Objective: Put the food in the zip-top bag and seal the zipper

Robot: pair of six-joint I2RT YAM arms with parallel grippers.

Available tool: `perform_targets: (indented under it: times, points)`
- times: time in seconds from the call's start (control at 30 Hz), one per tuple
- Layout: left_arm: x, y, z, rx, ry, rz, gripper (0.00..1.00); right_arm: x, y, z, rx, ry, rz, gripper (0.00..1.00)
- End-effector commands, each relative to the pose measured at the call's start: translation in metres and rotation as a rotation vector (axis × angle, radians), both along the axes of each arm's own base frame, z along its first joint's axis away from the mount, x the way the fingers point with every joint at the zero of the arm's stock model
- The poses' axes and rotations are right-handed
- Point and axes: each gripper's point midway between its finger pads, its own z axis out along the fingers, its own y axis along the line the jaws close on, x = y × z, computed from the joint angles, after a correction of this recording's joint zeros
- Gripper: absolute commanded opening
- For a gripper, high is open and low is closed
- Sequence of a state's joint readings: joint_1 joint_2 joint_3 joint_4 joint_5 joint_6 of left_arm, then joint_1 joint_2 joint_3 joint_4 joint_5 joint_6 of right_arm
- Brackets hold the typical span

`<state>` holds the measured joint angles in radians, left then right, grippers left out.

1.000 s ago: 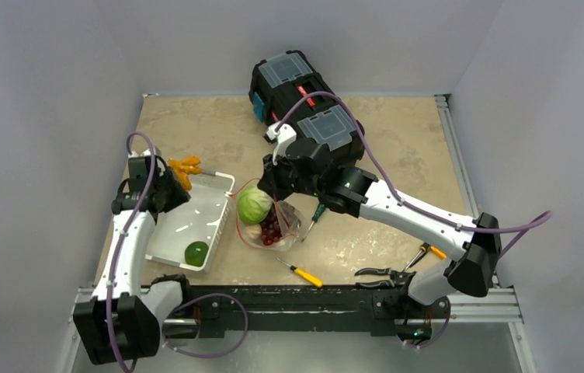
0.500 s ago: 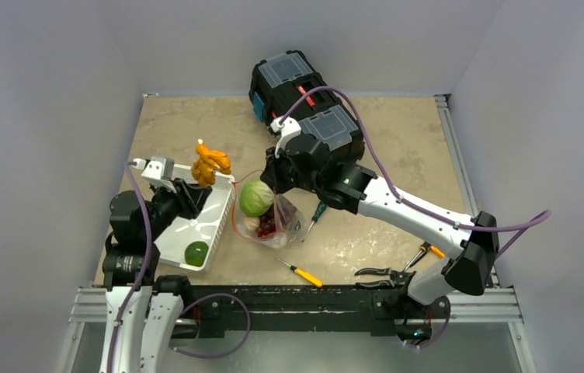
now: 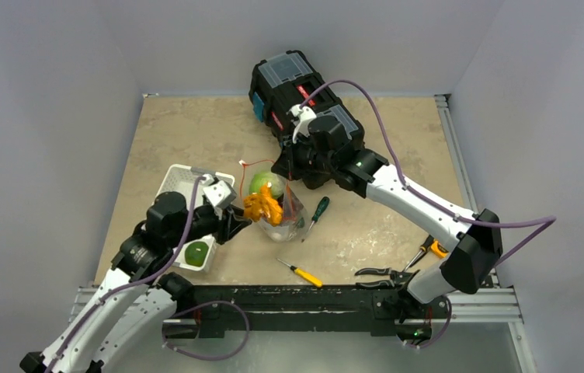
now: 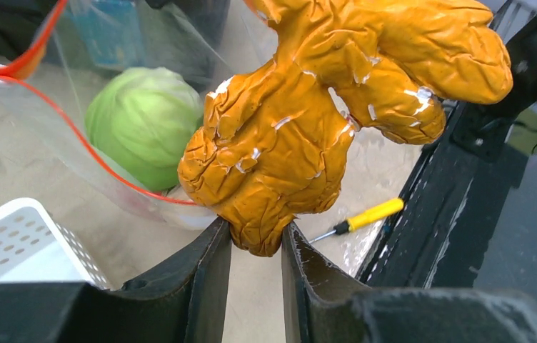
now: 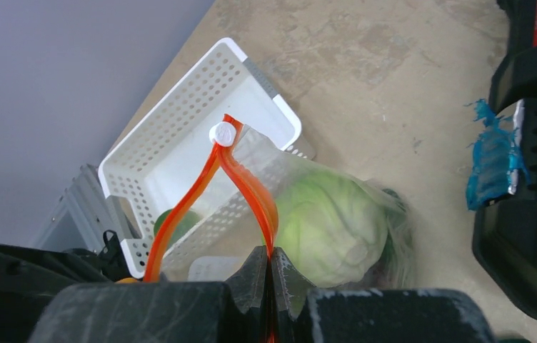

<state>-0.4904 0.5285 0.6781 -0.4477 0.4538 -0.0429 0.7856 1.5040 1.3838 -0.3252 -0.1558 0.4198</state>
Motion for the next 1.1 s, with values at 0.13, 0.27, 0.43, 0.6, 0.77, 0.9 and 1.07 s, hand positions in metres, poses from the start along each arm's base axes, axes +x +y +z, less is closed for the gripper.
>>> perform_targets:
  times: [0.13, 0.27, 0.43, 0.6, 0.77, 0.9, 1.07]
  points:
    - [0.000, 0.009, -0.004, 0.192, -0.027, 0.031, 0.00, -0.014, 0.007, 0.023, 0.054, -0.060, 0.091, 0.00]
    - [-0.002, 0.024, -0.010, 0.315, 0.077, 0.069, 0.00, -0.017, 0.006, 0.029, 0.029, -0.092, 0.121, 0.00]
    - [-0.012, 0.026, -0.006, 0.375, 0.216, 0.060, 0.00, -0.024, 0.014, 0.032, -0.009, -0.138, 0.153, 0.00]
    - [-0.026, 0.033, -0.003, 0.433, 0.357, 0.073, 0.00, -0.027, 0.019, 0.042, -0.037, -0.207, 0.118, 0.00]
    - [-0.042, 0.039, -0.001, 0.469, 0.461, 0.067, 0.00, -0.035, 0.026, 0.054, -0.026, -0.244, 0.143, 0.00]
    - [-0.049, 0.041, 0.005, 0.489, 0.501, 0.060, 0.00, -0.039, 0.028, 0.060, -0.008, -0.258, 0.156, 0.00]
    - [-0.051, 0.038, 0.003, 0.537, 0.578, 0.061, 0.00, -0.043, 0.031, 0.063, 0.010, -0.256, 0.171, 0.00]
